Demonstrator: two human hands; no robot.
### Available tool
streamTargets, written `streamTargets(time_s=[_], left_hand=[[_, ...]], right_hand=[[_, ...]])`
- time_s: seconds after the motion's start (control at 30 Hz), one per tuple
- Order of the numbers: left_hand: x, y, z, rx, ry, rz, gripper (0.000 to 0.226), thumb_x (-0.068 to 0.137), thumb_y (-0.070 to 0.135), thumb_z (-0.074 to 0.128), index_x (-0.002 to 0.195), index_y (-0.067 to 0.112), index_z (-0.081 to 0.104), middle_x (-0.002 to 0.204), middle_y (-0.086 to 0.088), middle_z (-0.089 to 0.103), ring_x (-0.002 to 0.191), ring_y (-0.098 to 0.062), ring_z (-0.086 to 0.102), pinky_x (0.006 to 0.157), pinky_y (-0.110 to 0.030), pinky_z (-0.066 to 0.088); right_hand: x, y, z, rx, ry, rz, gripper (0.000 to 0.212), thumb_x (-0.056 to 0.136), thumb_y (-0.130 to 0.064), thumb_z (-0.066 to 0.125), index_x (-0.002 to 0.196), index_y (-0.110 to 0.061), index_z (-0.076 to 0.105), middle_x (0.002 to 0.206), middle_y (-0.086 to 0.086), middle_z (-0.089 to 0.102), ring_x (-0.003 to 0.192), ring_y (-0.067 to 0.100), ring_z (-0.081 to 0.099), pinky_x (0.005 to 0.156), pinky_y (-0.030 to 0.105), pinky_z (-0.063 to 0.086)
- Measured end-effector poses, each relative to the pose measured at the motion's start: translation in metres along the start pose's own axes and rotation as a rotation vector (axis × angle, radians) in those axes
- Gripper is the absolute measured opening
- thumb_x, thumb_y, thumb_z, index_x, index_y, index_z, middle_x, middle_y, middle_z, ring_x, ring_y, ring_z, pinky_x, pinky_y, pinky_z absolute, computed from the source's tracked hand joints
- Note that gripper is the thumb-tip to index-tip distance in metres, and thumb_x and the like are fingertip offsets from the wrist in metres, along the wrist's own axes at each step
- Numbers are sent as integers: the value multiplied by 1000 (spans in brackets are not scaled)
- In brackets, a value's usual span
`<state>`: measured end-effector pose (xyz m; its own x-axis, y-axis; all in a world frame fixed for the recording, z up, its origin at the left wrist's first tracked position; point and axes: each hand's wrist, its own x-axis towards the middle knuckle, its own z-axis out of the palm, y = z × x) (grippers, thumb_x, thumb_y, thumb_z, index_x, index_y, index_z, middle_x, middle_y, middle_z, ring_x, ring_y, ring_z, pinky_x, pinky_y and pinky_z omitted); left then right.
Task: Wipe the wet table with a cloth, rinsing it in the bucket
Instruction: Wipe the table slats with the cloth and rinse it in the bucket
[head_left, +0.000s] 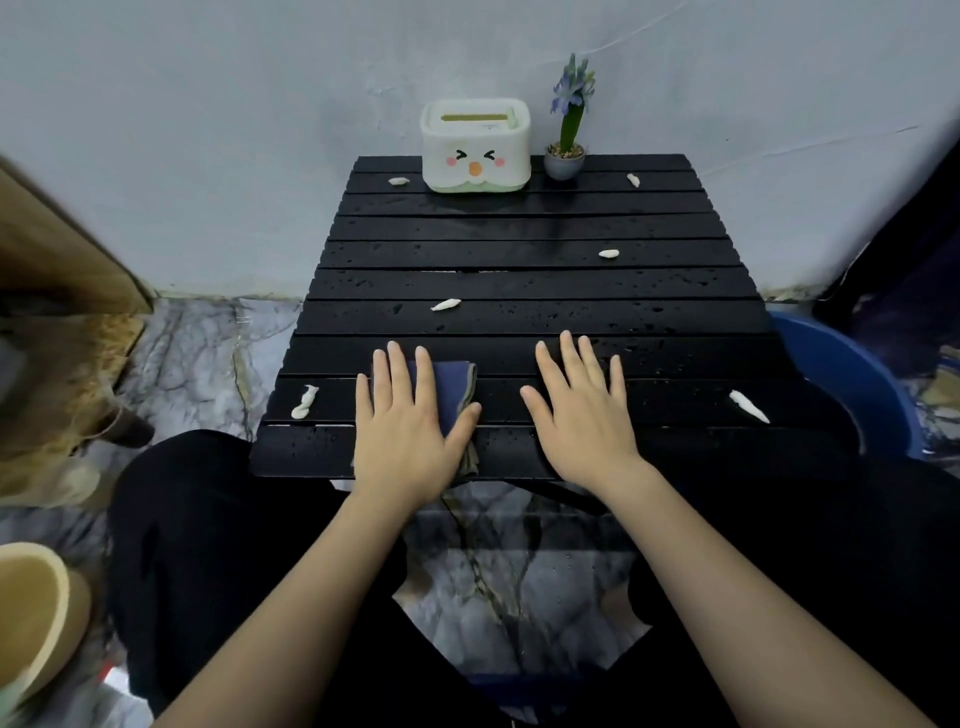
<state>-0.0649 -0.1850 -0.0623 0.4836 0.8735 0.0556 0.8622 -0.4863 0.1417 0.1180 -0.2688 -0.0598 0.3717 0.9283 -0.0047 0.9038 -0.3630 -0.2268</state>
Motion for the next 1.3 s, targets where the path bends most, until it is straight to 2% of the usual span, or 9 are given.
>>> streamTargets(time_s=[0.17,0.33,0.6,0.7,0.8,0.97,1.17,1.23,1.3], left_hand=[[19,9,6,-49,21,-7,72,95,45,16,155,4,16,161,-24,10,151,-36,5,123,-47,4],[40,20,5,-136,-36,209,74,93,47,10,154,6,20,162,-18,13,152,-30,6,124,-39,1],[-31,24,4,-395,101,598,50,87,36,55,127,6,64,137,-8,59,134,-21,49,117,-32,31],[-52,28,-11,-741,124,307,27,85,24,59,106,18,75,95,13,72,91,2,67,83,-16,52],[-37,18,-41,-1112,195,-222,31,88,18,56,58,23,55,43,16,42,43,4,34,44,-11,26],[-7,-65,-90,-834,587,-523,47,97,16,50,54,16,32,41,7,43,40,0,38,48,-22,28],[-4,-95,-37,-438,348,-581,20,95,24,46,83,12,58,73,-4,58,77,-29,57,69,-37,37],[-3,-91,-17,-341,275,-526,41,93,34,39,118,9,61,104,-10,65,101,-34,58,86,-45,45],[2,-91,-9,-253,274,-511,49,91,34,34,122,4,57,108,-15,61,103,-36,54,92,-47,42]], right_hand=[[-1,1,3,-1,17,-19,64,102,-48,7,159,-19,15,166,11,8,154,28,1,123,54,2],[-2,4,1,55,41,-28,56,106,-37,14,157,-16,22,166,8,14,154,24,5,124,51,4],[4,14,-5,73,94,-25,46,104,-16,37,150,-10,40,160,9,34,150,24,25,120,47,19],[8,4,-7,80,88,-5,46,106,-22,33,150,-11,40,159,11,34,149,27,26,118,52,19],[13,-8,-8,109,69,-26,47,106,-27,33,151,-12,38,160,12,32,150,28,23,119,53,16],[20,-19,-3,98,32,-59,53,106,-36,33,153,-13,35,162,11,26,152,27,17,121,52,11],[20,-15,2,67,41,-74,51,105,-36,35,150,-12,40,160,12,31,150,29,23,120,55,15],[20,-12,1,61,36,-85,51,105,-35,35,150,-13,40,160,11,31,151,28,22,120,53,14],[21,-11,1,65,35,-99,50,105,-33,35,150,-13,41,160,11,32,150,27,23,120,53,15]])
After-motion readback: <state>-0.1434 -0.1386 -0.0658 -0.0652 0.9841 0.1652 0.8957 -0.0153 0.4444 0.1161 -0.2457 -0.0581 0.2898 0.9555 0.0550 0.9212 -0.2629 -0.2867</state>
